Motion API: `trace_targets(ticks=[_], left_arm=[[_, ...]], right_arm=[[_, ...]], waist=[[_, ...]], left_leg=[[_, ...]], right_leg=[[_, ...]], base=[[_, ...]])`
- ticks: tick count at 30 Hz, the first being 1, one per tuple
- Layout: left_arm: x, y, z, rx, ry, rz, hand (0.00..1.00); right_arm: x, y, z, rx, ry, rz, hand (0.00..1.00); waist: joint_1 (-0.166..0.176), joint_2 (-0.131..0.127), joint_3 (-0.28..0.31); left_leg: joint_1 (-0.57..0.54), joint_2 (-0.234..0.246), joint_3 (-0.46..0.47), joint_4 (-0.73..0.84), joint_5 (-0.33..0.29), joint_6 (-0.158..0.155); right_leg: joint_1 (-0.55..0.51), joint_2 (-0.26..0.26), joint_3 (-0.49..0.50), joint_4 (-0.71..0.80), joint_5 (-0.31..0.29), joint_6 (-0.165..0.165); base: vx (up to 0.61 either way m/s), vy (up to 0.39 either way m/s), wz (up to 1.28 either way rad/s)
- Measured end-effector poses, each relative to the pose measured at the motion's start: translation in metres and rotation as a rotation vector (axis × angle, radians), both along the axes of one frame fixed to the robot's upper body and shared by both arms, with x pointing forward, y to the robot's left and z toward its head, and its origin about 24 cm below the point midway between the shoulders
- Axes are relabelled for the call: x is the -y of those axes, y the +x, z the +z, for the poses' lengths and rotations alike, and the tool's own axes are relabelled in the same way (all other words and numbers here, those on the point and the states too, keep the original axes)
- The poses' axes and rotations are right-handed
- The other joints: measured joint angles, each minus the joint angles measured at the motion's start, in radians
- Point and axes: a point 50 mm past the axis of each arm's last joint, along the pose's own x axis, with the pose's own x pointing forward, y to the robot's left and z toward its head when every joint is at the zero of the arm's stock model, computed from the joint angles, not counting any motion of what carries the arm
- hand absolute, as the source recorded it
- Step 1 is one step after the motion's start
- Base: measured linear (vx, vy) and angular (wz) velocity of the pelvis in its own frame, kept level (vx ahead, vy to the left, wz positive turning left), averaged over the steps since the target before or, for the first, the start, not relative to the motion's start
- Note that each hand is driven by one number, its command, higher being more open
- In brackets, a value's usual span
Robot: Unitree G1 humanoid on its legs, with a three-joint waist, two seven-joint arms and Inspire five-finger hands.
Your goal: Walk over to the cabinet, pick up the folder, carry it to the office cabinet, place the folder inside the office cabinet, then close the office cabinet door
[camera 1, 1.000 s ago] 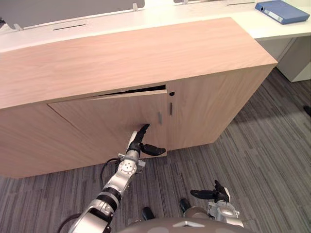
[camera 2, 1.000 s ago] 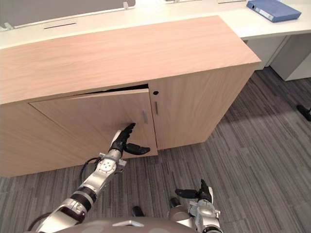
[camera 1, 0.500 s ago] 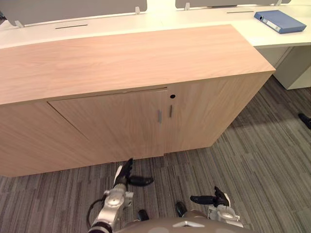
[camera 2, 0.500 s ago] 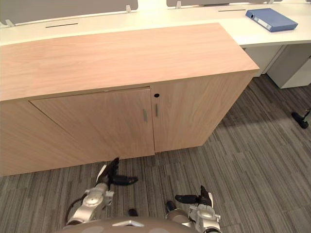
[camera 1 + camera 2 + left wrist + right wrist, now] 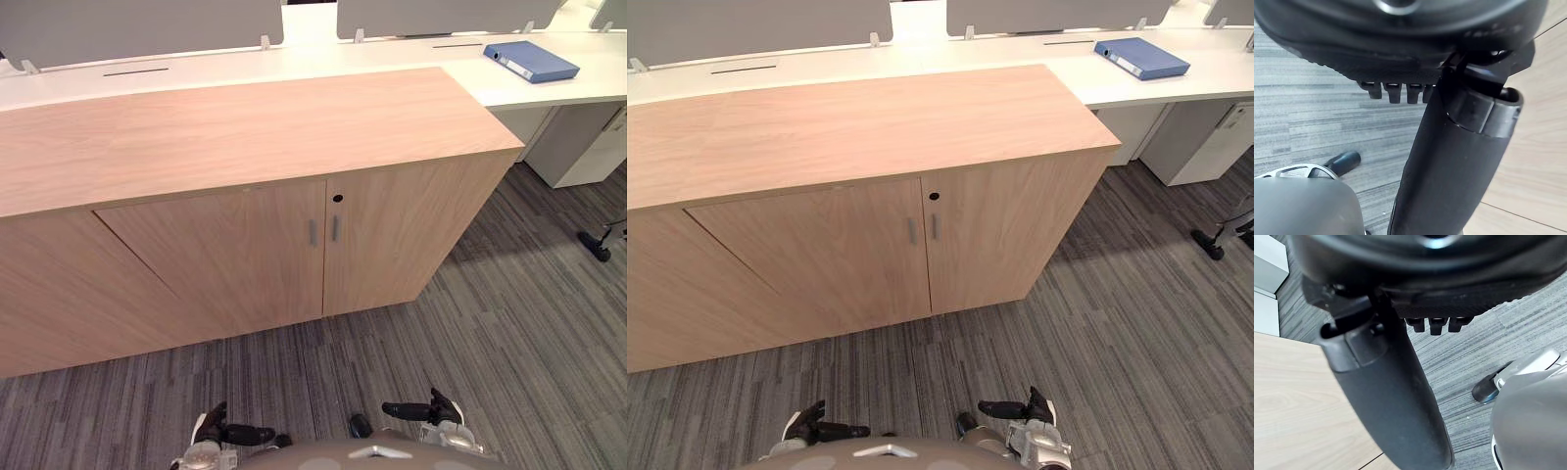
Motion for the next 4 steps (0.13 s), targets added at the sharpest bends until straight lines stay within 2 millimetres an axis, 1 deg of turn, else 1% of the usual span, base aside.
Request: trace_targets(ticks=[4], left_arm=[[-0.0003, -0.0008, -0.0002, 0.004, -0.005, 0.033, 1.00]], right_arm=[[0.0004, -0.0023, -0.0010, -0.012, 0.005, -0.004, 1.00]], waist=[[0.016, -0.001, 0.001]], left_leg=[[0.015, 0.002, -0.003, 0.000, -0.003, -0.002]], right_leg=[[0.017, 0.001, -0.004, -0.006, -0.001, -0.004]], base=[[0.04, -0.011, -0.01]])
